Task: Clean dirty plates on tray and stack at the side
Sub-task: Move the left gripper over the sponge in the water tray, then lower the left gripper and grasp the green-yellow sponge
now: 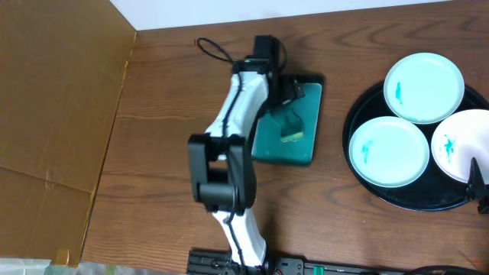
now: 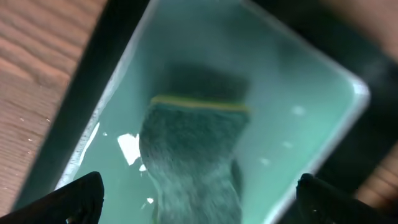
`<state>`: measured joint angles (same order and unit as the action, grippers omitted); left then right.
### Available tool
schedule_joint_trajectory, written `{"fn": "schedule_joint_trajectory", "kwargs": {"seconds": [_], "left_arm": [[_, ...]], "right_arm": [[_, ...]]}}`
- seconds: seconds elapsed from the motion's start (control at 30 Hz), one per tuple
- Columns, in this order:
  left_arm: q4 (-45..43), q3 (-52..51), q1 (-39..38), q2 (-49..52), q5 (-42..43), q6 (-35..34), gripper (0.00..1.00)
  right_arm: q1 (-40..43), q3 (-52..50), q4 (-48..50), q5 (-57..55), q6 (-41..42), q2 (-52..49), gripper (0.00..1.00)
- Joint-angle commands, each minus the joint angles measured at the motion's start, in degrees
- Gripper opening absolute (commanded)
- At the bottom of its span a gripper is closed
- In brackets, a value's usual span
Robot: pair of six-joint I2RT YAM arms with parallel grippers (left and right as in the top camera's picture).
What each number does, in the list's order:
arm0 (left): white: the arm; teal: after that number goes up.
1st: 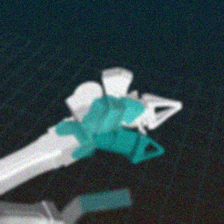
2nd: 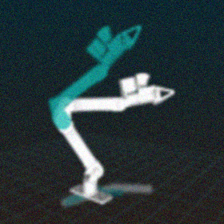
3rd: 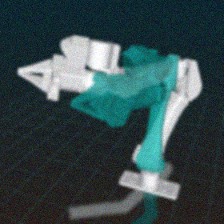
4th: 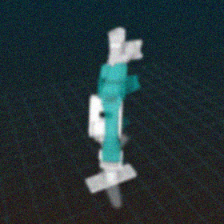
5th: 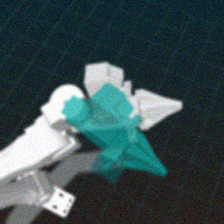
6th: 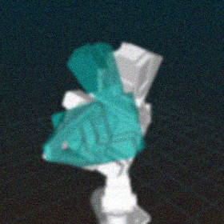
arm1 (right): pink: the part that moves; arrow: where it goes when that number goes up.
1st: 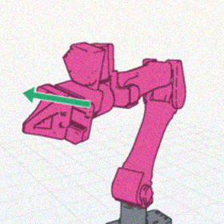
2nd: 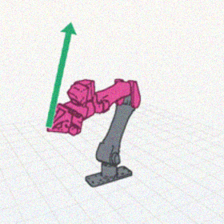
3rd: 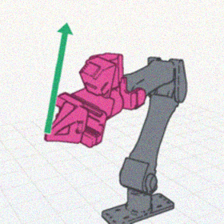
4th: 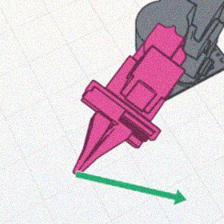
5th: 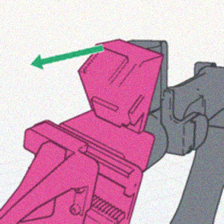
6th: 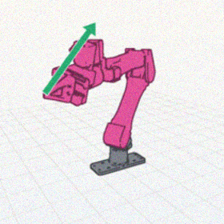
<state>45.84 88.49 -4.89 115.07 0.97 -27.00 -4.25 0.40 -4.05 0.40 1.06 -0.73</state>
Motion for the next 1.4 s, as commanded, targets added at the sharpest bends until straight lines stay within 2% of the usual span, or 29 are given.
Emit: {"fn": "schedule_joint_trajectory", "kwargs": {"seconds": [0.0,0.37,0.67,0.77,0.8,0.87,0.93,1.1,1.17,1.2,1.23,1.27,1.3,1.33,1.37], "left_arm": [[-0.35,0.63,-0.57,2.67,-6.58,-5.27,0.99],[-2.93,0.61,-0.55,6.21,-6.54,-3.72,0.99],[-3.34,0.44,-0.55,9.49,-3.15,-2.47,1.0],[-3.56,0.44,-0.55,10.03,-3.13,-0.13,0.96],[-3.54,0.44,-0.55,10.03,-3.13,0.68,0.92],[-3.52,0.44,-0.55,9.99,-3.13,1.09,0.76],[-3.52,0.44,-0.55,9.99,-3.15,1.29,0.48],[-3.56,0.46,-0.55,9.99,-3.17,1.29,0.13],[-3.54,0.46,-0.55,9.99,-3.17,1.29,0.09],[-3.54,0.46,-0.55,9.99,-3.17,1.29,0.09],[-3.45,0.46,-0.55,9.99,-3.15,1.29,0.23],[-3.04,0.46,-0.55,9.99,-3.15,1.29,0.49],[-2.54,0.48,-0.55,9.94,-3.13,1.29,0.79],[-1.18,0.52,-0.55,9.86,-3.1,1.29,0.91],[0.28,0.7,-0.55,9.66,-3.04,1.29,0.91]], "right_arm": [[0.94,-0.09,-0.24,-0.13,0.81,0.24,0.99],[0.94,-0.09,-0.24,-0.13,0.81,0.24,0.99],[0.94,-0.09,-0.24,-0.13,0.81,0.24,0.99],[0.94,-0.09,-0.24,-0.13,0.81,0.24,0.99],[0.94,-0.09,-0.24,-0.13,0.81,0.24,0.99],[0.94,-0.09,-0.24,-0.13,0.81,0.24,0.99],[0.94,-0.09,-0.24,-0.13,0.81,0.24,0.99],[0.94,-0.09,-0.24,-0.13,0.81,0.24,0.99],[0.94,-0.09,-0.24,-0.13,0.81,0.24,0.99],[0.94,-0.09,-0.24,-0.13,0.81,0.24,0.99],[0.94,-0.09,-0.24,-0.13,0.83,0.24,0.99],[0.94,-0.09,-0.24,-0.13,0.81,0.24,0.99],[0.94,-0.09,-0.24,-0.13,0.81,0.24,0.99],[0.94,-0.09,-0.24,-0.13,0.81,0.24,0.99],[0.94,-0.09,-0.24,-0.15,0.81,0.24,0.99]]}}
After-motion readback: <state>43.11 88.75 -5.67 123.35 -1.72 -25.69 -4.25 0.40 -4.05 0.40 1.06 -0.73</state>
